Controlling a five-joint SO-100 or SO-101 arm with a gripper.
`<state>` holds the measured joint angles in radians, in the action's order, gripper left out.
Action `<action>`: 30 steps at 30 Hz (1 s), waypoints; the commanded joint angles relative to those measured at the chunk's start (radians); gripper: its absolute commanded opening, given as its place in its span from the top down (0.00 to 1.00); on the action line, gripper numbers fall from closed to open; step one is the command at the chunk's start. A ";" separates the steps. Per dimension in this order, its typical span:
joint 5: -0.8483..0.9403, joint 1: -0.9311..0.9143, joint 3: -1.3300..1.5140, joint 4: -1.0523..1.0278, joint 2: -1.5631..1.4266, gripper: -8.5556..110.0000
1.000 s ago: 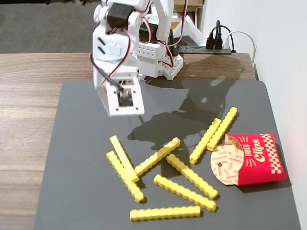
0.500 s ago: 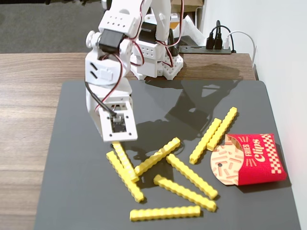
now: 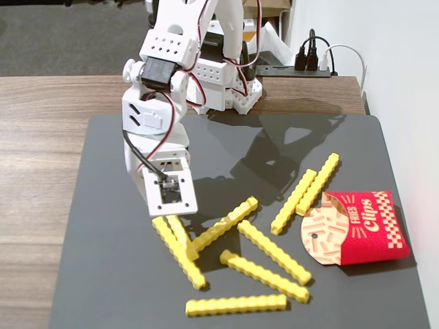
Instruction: Grab a fry
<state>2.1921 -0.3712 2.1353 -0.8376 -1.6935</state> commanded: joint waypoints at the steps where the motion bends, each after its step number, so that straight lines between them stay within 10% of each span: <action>1: -0.011 0.009 -0.041 0.014 -0.003 0.81; 30: -0.075 0.040 -0.049 -0.333 -0.322 0.92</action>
<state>2.1215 -0.3421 2.1108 -1.1137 -1.8991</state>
